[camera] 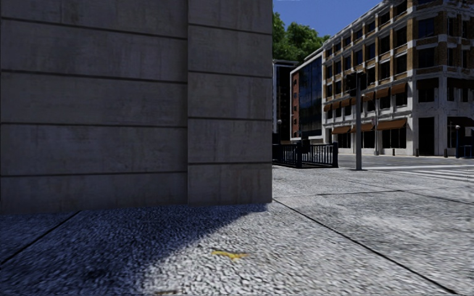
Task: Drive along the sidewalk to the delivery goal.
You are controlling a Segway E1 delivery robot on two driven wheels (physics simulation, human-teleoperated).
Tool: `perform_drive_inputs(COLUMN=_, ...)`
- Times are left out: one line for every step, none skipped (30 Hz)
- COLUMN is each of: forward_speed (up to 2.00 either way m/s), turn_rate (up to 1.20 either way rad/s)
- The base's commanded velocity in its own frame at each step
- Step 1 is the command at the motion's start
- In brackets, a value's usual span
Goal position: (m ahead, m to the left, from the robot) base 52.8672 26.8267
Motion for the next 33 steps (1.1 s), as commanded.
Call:
perform_drive_inputs(forward_speed=1.16, turn_rate=-0.61)
perform_drive_inputs(forward_speed=1.16, turn_rate=-0.61)
perform_drive_inputs(forward_speed=1.16, turn_rate=-0.61)
perform_drive_inputs(forward_speed=1.16, turn_rate=-0.61)
perform_drive_inputs(forward_speed=1.16, turn_rate=-0.61)
perform_drive_inputs(forward_speed=1.16, turn_rate=-0.61)
perform_drive_inputs(forward_speed=1.16, turn_rate=-0.61)
perform_drive_inputs(forward_speed=1.16, turn_rate=-0.61)
perform_drive_inputs(forward_speed=1.16, turn_rate=-0.61)
perform_drive_inputs(forward_speed=1.16, turn_rate=-0.61)
perform_drive_inputs(forward_speed=1.16, turn_rate=-0.61)
perform_drive_inputs(forward_speed=1.16, turn_rate=-0.61)
perform_drive_inputs(forward_speed=1.16, turn_rate=-0.61)
perform_drive_inputs(forward_speed=1.16, turn_rate=-0.61)
perform_drive_inputs(forward_speed=1.21, turn_rate=-0.61)
perform_drive_inputs(forward_speed=2.0, turn_rate=-0.57)
perform_drive_inputs(forward_speed=2.0, turn_rate=-0.5)
perform_drive_inputs(forward_speed=2.0, turn_rate=-0.5)
perform_drive_inputs(forward_speed=2.0, turn_rate=-0.49)
perform_drive_inputs(forward_speed=2.0, turn_rate=-0.49)
perform_drive_inputs(forward_speed=2.0, turn_rate=-0.48)
perform_drive_inputs(forward_speed=2.0, turn_rate=-0.48)
perform_drive_inputs(forward_speed=2.0, turn_rate=-0.48)
perform_drive_inputs(forward_speed=2.0, turn_rate=-0.36)
perform_drive_inputs(forward_speed=2.0, turn_rate=0.0)
perform_drive_inputs(forward_speed=2.0, turn_rate=0.0)
perform_drive_inputs(forward_speed=2.0, turn_rate=0.0)
perform_drive_inputs(forward_speed=2.0, turn_rate=0.0)
perform_drive_inputs(forward_speed=2.0, turn_rate=0.0)
perform_drive_inputs(forward_speed=2.0, turn_rate=0.0)
perform_drive_inputs(forward_speed=2.0, turn_rate=0.0)
perform_drive_inputs(forward_speed=2.0, turn_rate=0.0)
perform_drive_inputs(forward_speed=2.0, turn_rate=0.0)
